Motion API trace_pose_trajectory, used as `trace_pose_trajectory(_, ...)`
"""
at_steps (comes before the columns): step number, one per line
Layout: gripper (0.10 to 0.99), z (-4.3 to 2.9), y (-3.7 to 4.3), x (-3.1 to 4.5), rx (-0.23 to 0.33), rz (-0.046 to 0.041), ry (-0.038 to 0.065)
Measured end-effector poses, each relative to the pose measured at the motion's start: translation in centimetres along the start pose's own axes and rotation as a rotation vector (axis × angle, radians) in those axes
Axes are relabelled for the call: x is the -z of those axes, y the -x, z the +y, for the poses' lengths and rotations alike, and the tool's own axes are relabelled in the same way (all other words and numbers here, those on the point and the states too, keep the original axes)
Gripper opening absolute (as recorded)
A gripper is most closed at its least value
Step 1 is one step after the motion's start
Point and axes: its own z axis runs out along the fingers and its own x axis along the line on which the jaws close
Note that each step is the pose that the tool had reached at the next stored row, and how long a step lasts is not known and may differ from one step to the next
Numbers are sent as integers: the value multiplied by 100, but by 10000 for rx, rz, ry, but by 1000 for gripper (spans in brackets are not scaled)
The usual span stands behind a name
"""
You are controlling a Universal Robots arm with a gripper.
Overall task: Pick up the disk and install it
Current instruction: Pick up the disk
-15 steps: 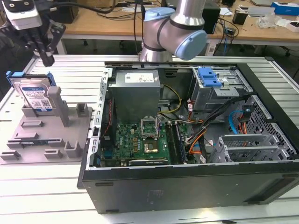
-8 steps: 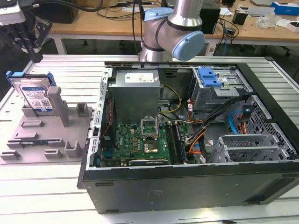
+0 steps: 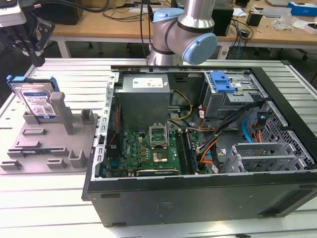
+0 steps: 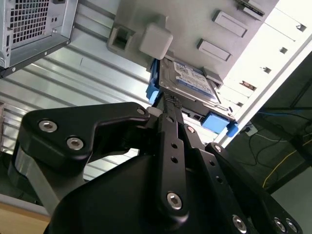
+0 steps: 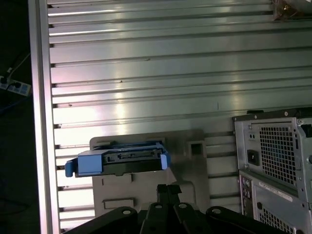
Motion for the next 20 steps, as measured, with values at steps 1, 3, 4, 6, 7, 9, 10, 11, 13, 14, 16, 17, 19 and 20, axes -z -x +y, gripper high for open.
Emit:
trace_pose_trajectory(1, 106, 0, -1, 0, 0, 0, 0)
trace_pose_trajectory(3, 106, 0, -4, 0, 0, 0, 0)
trace_pose_trajectory(4, 106, 0, -4, 0, 0, 1, 0)
trace_pose_trajectory(6, 106, 0, -5, 0, 0, 0, 0)
trace_pose_trajectory(7, 106, 0, -6, 0, 0, 0, 0)
trace_pose_trajectory(9, 106, 1, -7, 1, 121, 6, -5)
trace_pose_trajectory(10, 106, 2, -7, 0, 320, 14, -1)
trace_pose_trajectory(11, 106, 3, -7, -1, 506, 21, 3)
trace_pose_trajectory(13, 106, 4, -7, -7, 1408, 62, 19)
trace_pose_trajectory(14, 106, 4, -7, -9, 1617, 72, 23)
trace_pose_trajectory(16, 106, 4, -7, -14, 2259, 100, 35)
trace_pose_trajectory(17, 106, 4, -7, -18, 2683, 119, 44)
trace_pose_trajectory(19, 106, 3, -7, -22, 3234, 143, 55)
trace_pose_trajectory(20, 106, 3, -7, -24, 3445, 153, 58)
